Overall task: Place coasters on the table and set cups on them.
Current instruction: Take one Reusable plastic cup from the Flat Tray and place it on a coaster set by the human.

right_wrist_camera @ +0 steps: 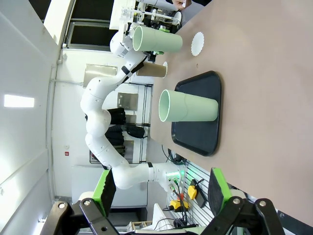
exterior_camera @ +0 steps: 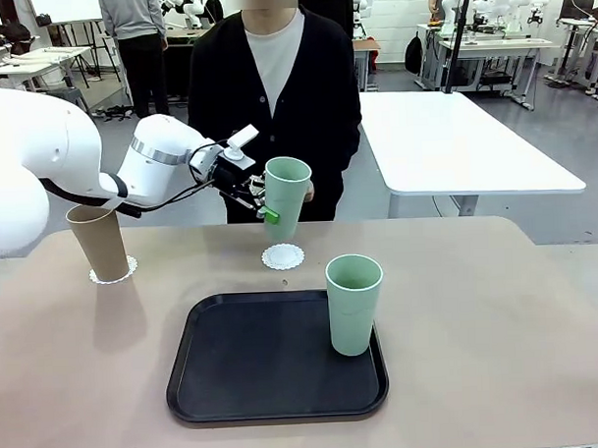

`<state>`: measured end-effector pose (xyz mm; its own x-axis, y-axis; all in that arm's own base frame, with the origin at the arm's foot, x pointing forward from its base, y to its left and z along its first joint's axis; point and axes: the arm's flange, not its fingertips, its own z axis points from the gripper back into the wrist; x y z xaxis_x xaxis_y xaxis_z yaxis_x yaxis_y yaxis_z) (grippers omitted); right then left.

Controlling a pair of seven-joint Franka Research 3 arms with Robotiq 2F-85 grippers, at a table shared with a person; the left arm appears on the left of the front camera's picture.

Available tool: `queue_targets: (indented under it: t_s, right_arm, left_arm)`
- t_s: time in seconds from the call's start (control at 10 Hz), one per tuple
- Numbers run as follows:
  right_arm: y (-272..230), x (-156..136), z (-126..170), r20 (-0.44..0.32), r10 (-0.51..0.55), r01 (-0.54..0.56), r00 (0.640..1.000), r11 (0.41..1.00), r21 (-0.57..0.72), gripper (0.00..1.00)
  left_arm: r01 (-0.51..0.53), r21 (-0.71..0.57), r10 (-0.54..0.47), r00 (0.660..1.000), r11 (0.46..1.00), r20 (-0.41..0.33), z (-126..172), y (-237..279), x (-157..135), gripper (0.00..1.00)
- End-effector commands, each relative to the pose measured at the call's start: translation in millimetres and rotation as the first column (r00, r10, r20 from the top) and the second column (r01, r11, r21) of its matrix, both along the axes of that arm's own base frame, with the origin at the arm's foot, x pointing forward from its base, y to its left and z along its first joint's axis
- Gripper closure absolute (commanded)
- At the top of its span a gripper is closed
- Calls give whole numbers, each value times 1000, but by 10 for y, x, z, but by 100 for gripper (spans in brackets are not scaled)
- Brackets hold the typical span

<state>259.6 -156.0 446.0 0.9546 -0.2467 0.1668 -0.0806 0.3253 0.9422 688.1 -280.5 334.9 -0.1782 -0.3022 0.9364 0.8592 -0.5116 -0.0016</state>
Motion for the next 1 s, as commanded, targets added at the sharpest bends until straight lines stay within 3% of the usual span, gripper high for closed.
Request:
queue_targets:
  t_s: [0.0,0.2,0.3,0.7,0.9]
  right_arm:
    - [2,27,11,27,0,-1,1000,1000,23,0]
    - [2,27,11,27,0,-1,1000,1000,23,0]
    - [2,27,11,27,0,-1,1000,1000,23,0]
    - [2,27,11,27,0,-1,1000,1000,23,0]
    - [2,27,11,27,0,-1,1000,1000,23,0]
  left_arm:
    - [59,-11,-60,997,998,-56,37,-25,313,16]
    - [43,30,-39,993,999,-113,49,-58,214,16]
    - [47,-17,-47,998,999,-44,-59,24,56,16]
    - [45,-14,-46,996,999,-71,-85,6,71,16]
    - [93,-28,-94,995,995,-36,-200,-39,155,16]
